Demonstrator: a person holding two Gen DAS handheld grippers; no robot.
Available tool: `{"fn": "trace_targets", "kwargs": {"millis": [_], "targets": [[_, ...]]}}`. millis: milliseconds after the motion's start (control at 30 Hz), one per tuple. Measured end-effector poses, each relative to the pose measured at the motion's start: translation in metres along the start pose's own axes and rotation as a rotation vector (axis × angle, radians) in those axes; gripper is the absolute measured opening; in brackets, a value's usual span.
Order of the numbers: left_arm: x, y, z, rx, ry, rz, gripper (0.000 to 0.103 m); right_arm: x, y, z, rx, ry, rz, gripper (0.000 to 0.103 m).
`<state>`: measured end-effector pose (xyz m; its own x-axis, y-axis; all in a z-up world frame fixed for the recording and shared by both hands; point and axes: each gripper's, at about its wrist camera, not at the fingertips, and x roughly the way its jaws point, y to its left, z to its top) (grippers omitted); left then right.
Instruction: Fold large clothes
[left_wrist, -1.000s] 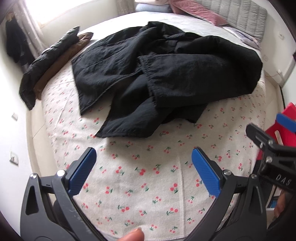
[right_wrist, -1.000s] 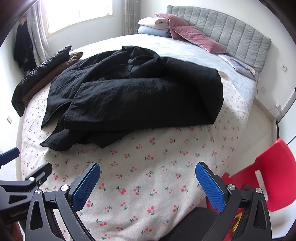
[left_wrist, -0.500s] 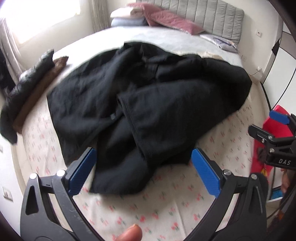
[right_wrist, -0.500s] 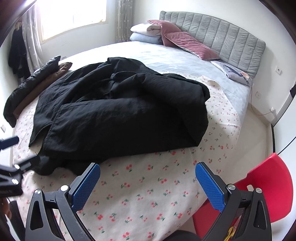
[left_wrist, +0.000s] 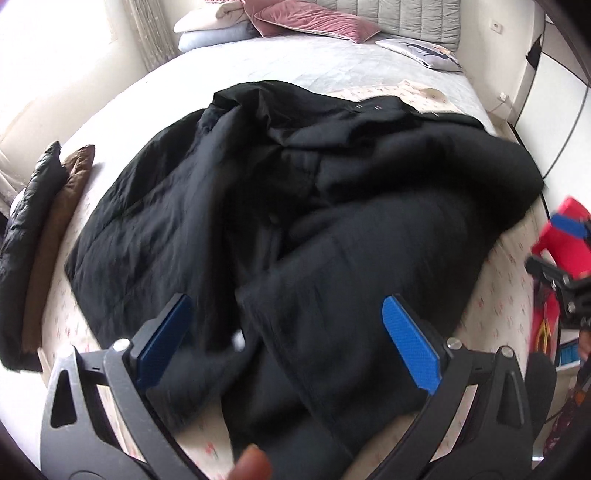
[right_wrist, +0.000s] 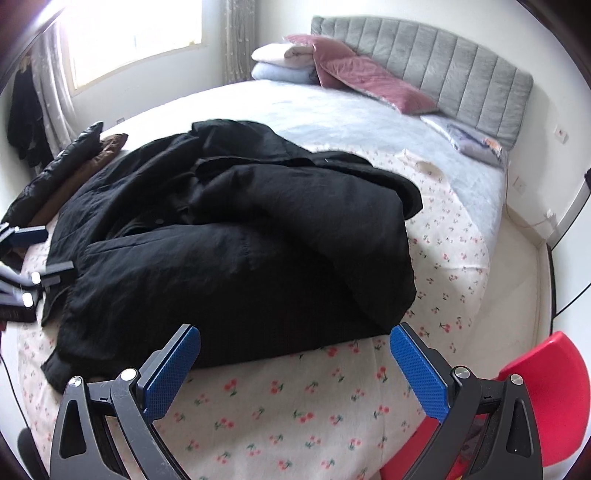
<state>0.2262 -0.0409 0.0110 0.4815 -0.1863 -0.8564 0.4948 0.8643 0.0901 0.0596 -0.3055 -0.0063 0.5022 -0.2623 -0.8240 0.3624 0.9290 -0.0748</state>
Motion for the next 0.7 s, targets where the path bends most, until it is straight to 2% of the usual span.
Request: {"fn": "trace_targets", "kwargs": {"millis": [67,167,267,333,400,467,533,600,633,667,700], "targets": [[0.021,0.009,0.023,-0.006,0.019,0.002,0.102,0.013,-0.011,0.006,0.016,0.021,0.019,0.103],[0.047,0.022,0.058,-0.072,0.025,-0.063,0.100,0.028,-0.027,0.013,0.033,0.040,0.023,0.103],[0.071,0.026,0.085,-0.145,0.033,-0.189,0.097,0.039,-0.035,0.019,0.034,0.039,0.014,0.103],[0.086,0.018,0.099,-0.180,0.052,-0.329,0.096,0.043,-0.038,0.022,0.027,0.032,0.020,0.103],[0.099,0.006,0.107,-0.188,0.076,-0.431,0.096,0.049,-0.040,0.025,0.021,0.031,0.028,0.103],[0.112,-0.006,0.114,-0.204,0.098,-0.486,0.096,0.054,-0.042,0.028,0.013,0.029,0.037,0.103],[0.122,-0.011,0.120,-0.229,0.102,-0.502,0.093,0.061,-0.042,0.031,0.006,0.031,0.050,0.103],[0.131,-0.012,0.128,-0.262,0.102,-0.470,0.063,0.070,-0.042,0.035,0.008,0.038,0.075,0.103],[0.133,-0.010,0.132,-0.272,0.097,-0.467,0.055,0.073,-0.042,0.036,0.009,0.042,0.080,0.103],[0.135,-0.005,0.139,-0.284,0.082,-0.457,0.027,0.075,-0.042,0.037,0.007,0.044,0.081,0.103],[0.133,-0.002,0.142,-0.294,0.076,-0.448,0.017,0.077,-0.041,0.037,0.002,0.044,0.079,0.103]]}}
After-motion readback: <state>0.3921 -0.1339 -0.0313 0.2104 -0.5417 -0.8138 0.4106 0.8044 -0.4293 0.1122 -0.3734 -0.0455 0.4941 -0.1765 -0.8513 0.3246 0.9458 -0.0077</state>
